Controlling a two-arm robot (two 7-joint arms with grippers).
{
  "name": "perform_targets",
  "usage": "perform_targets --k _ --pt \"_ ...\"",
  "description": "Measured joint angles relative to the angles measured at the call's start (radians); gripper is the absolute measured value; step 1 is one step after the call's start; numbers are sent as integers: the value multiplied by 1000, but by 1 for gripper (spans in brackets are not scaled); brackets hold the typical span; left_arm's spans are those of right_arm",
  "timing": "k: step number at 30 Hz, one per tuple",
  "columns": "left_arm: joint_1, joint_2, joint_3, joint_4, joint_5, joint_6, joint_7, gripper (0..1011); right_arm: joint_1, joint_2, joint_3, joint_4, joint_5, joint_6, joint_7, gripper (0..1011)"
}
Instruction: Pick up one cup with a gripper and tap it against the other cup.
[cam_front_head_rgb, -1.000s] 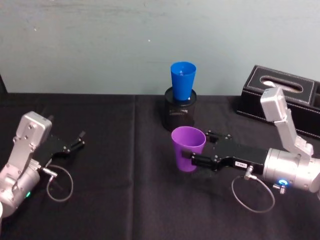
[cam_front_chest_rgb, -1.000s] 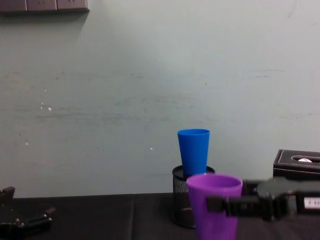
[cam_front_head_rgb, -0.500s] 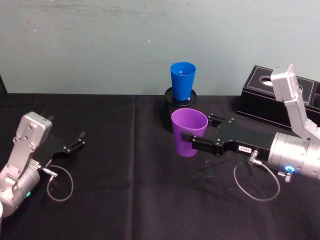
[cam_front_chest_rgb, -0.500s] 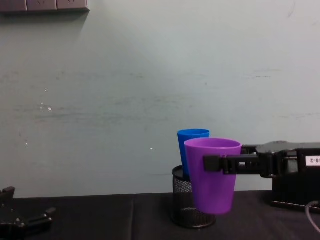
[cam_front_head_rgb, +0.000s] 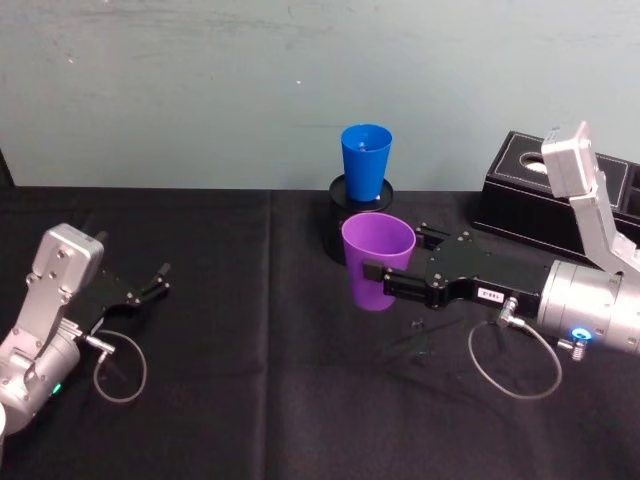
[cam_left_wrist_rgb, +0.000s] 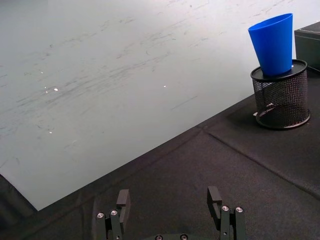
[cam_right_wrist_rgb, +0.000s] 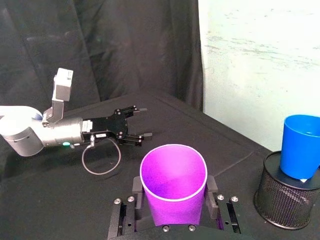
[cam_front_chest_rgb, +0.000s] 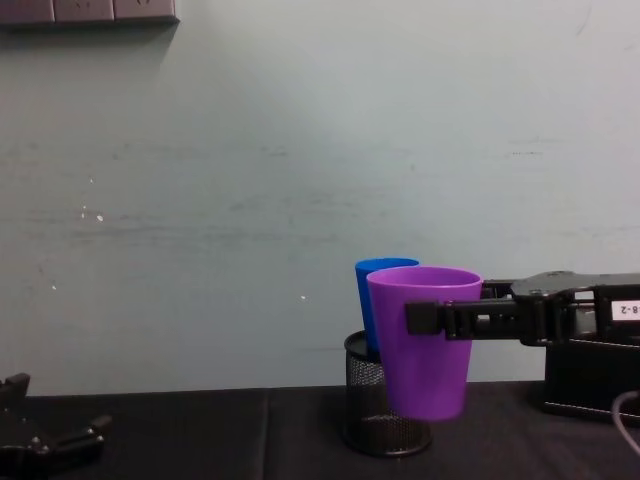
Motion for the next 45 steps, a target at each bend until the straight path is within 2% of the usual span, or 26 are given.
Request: perform_targets --k 45 --pt "0 0 0 0 0 0 0 1011 1 -4 1 7 -2 -3 6 729"
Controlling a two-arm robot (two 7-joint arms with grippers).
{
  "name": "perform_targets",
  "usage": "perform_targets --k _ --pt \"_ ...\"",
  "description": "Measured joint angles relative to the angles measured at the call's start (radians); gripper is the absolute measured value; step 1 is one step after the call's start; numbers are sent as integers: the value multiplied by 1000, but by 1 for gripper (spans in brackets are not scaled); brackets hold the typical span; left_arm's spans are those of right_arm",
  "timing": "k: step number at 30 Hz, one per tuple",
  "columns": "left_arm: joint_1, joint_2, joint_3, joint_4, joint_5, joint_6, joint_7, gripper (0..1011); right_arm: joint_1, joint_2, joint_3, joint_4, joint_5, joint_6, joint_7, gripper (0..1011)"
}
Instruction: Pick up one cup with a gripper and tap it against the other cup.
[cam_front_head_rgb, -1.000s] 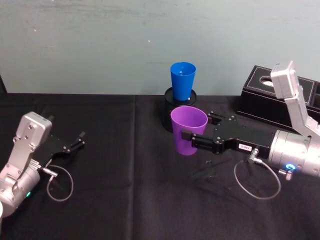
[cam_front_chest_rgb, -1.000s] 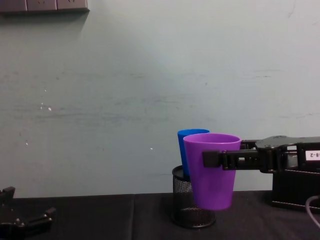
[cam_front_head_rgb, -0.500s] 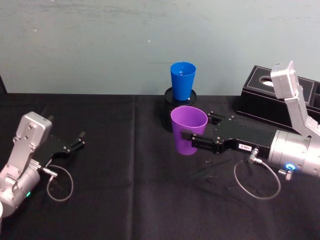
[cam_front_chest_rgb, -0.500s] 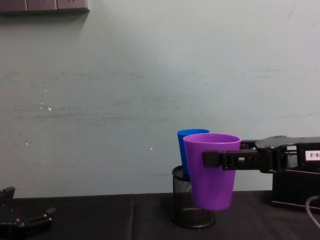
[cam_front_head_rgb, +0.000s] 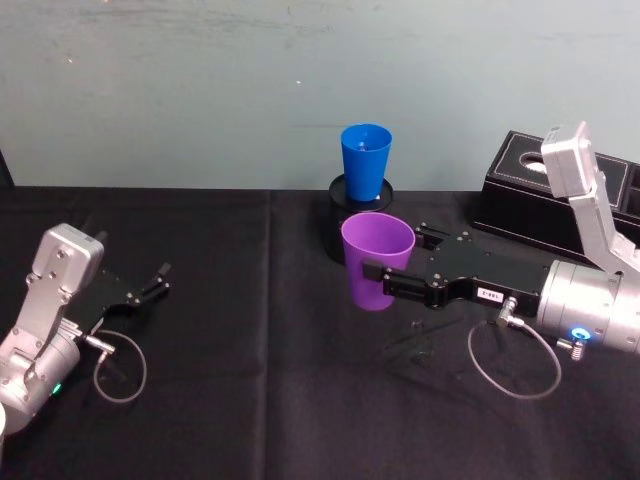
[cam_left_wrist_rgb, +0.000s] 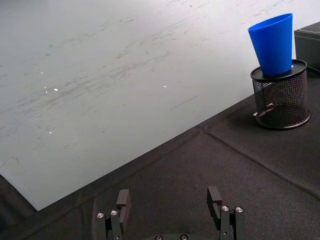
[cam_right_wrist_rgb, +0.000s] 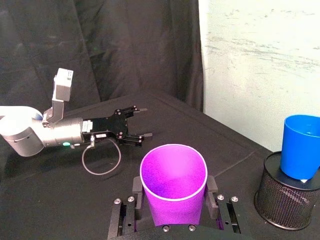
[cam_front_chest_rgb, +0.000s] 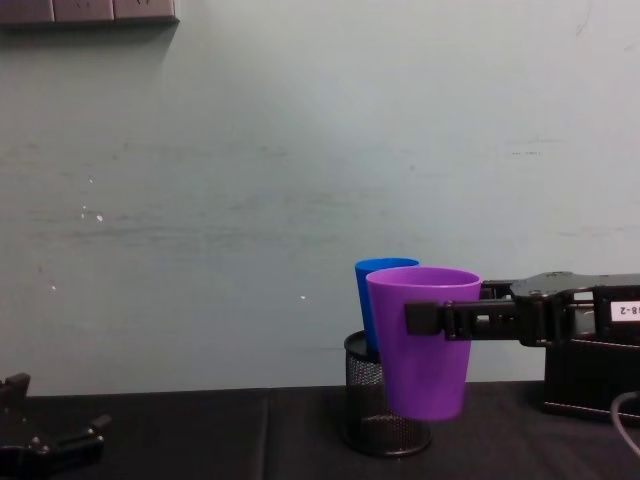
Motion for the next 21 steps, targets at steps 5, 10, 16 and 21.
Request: perform_targets --k 5,10,16,21 --pt "0 0 0 0 0 0 0 1011 0 0 0 0 0 0 0 728" --pt "0 0 0 0 0 0 0 1011 0 0 0 0 0 0 0 729" --pt "0 0 0 0 0 0 0 1011 0 0 0 0 0 0 0 728" --pt "0 0 0 0 0 0 0 1012 0 0 0 0 0 0 0 729"
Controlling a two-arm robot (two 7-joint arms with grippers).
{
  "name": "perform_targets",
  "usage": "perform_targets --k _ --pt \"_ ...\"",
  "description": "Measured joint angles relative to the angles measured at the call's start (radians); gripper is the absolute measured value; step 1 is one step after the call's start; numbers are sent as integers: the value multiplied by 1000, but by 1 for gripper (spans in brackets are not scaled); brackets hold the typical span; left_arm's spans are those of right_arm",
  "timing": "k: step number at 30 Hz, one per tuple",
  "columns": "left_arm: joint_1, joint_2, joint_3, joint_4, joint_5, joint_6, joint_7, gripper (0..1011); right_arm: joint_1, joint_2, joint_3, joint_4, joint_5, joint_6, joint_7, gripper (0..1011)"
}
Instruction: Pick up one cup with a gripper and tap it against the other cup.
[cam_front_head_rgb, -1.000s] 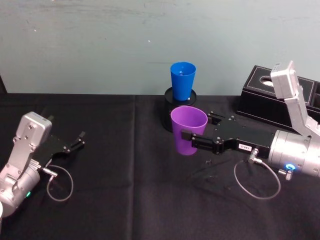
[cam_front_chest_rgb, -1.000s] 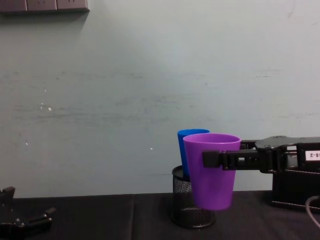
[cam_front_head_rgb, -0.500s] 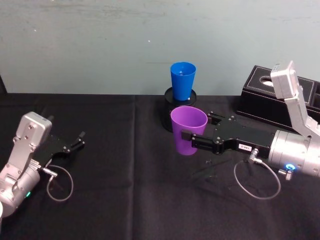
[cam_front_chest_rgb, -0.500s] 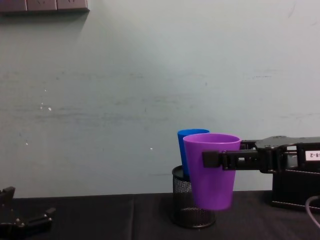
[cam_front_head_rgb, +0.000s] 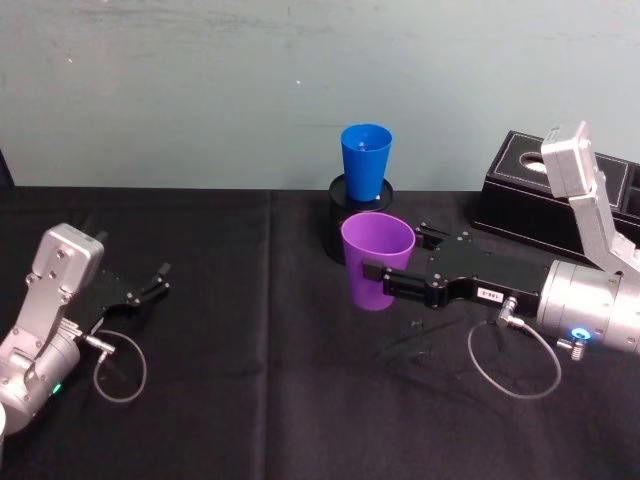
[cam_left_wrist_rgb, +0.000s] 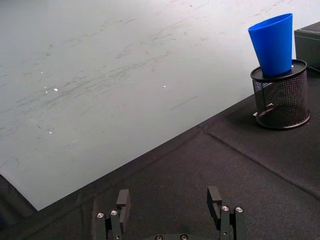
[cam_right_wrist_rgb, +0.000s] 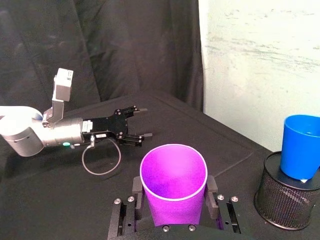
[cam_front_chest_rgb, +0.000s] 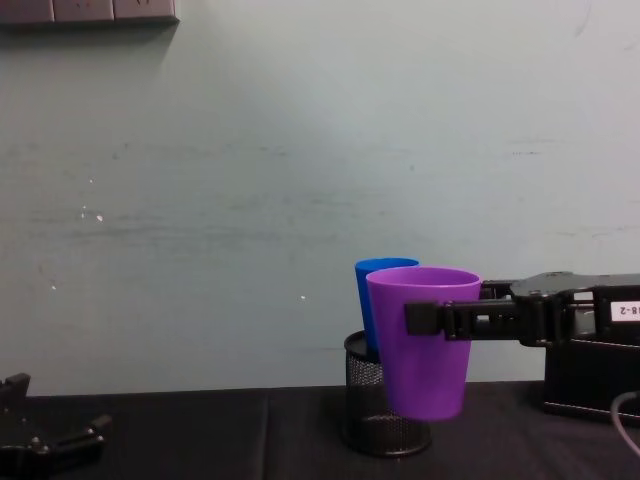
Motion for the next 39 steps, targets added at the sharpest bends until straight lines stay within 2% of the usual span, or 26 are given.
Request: perform_targets --k 14,18,22,30,39 --pt "0 0 0 0 0 0 0 1012 0 0 0 0 0 0 0 729" --pt "0 0 0 0 0 0 0 1012 1 10 -3 -10 1 -10 -1 729" --pt "0 0 0 0 0 0 0 1011 7 12 -3 -13 -1 -8 -24 729" --pt "0 0 0 0 0 0 0 1011 38 -21 -6 19 -15 30 -96 729" --pt "0 0 0 0 0 0 0 1011 90 -95 -13 88 -34 69 -165 729"
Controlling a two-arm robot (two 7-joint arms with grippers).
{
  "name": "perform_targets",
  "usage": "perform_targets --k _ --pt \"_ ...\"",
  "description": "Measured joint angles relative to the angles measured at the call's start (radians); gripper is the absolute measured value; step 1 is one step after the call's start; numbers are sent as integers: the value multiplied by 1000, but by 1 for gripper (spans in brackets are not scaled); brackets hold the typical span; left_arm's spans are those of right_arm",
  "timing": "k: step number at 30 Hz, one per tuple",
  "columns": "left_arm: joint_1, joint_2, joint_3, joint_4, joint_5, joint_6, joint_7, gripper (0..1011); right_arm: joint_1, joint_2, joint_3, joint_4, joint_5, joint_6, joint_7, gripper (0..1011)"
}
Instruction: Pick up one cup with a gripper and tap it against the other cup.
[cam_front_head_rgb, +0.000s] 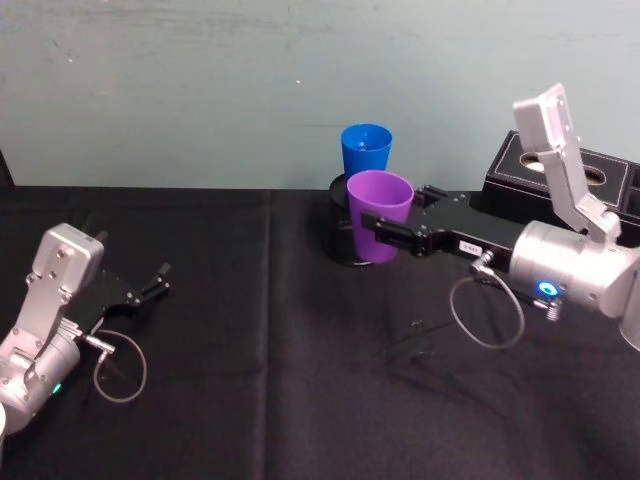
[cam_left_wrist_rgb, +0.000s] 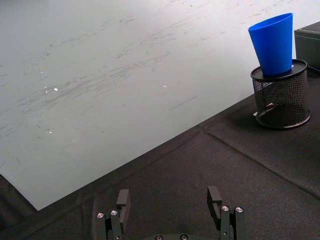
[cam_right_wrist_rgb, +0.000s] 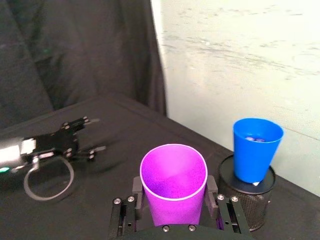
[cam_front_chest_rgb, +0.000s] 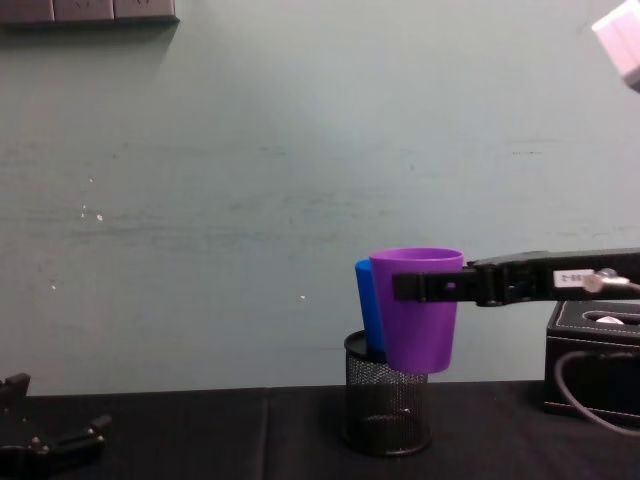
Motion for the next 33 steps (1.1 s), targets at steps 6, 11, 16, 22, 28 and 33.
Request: perform_targets --k 6,11,16,22,28,33 --pt "0 0 0 0 0 0 0 1011 36 -57 0 58 -21 7 -46 729" --pt "0 0 0 0 0 0 0 1011 65 -92 0 103 -45 6 -66 728" --pt "0 0 0 0 0 0 0 1011 88 -121 1 148 -70 -5 -71 728" --pt "0 0 0 0 0 0 0 1011 110 -153 7 201 -91 -13 -71 729" --pt "0 0 0 0 0 0 0 1011 130 -185 13 255 -111 -23 -64 728" --pt "0 0 0 0 0 0 0 1012 142 -203 18 288 -124 -32 -57 729"
